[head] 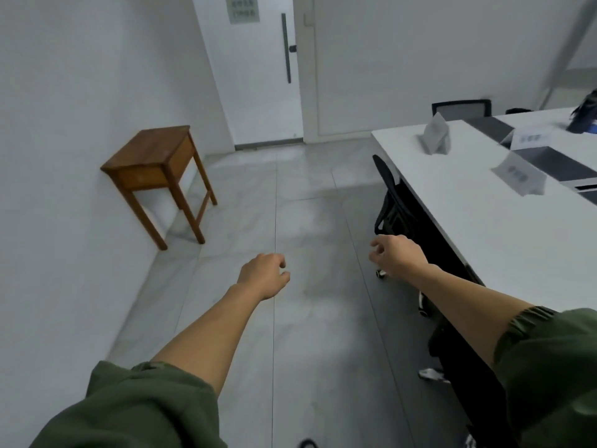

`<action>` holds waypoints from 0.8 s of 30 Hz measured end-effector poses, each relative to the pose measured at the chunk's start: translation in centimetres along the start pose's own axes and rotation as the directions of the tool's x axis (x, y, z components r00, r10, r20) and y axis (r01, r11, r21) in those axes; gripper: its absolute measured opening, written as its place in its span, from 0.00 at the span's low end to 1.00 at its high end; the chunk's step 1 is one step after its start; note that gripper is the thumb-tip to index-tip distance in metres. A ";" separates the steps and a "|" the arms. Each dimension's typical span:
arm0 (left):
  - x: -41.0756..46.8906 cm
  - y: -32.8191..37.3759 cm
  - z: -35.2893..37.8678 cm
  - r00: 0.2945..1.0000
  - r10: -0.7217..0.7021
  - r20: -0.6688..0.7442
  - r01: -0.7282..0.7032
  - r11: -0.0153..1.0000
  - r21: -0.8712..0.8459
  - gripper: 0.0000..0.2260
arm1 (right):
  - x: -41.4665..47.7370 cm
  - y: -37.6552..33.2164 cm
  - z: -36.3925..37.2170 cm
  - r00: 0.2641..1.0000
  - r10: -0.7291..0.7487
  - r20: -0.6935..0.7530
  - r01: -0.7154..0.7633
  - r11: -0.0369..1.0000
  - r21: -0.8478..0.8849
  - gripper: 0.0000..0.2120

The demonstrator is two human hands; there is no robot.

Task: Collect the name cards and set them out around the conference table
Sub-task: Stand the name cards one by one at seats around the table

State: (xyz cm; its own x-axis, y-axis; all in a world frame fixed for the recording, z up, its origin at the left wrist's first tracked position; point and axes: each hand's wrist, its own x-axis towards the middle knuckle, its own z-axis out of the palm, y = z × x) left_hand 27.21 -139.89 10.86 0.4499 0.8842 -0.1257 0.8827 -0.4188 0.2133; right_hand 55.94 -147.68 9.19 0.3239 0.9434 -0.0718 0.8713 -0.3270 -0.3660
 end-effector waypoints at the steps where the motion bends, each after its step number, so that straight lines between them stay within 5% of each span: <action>1: 2.5 -0.7 -0.8 1.000 0.018 -0.005 -0.018 1.000 0.008 0.16 | 2.2 -0.4 -0.3 1.000 0.016 -0.013 -0.016 1.000 0.008 0.19; 24: 61.4 2.7 -9.8 0.963 0.265 0.046 -0.266 0.964 0.014 0.16 | 54.5 6.8 -7.1 0.962 0.248 -0.114 -0.244 0.969 0.047 0.17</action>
State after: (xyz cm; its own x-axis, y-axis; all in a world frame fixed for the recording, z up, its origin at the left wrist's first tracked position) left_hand 55.90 -84.74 13.25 0.6736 0.7311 -0.1088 0.7330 -0.6419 0.2252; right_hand 82.17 -98.89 9.36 0.5694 0.8203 -0.0541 0.7477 -0.5442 -0.3805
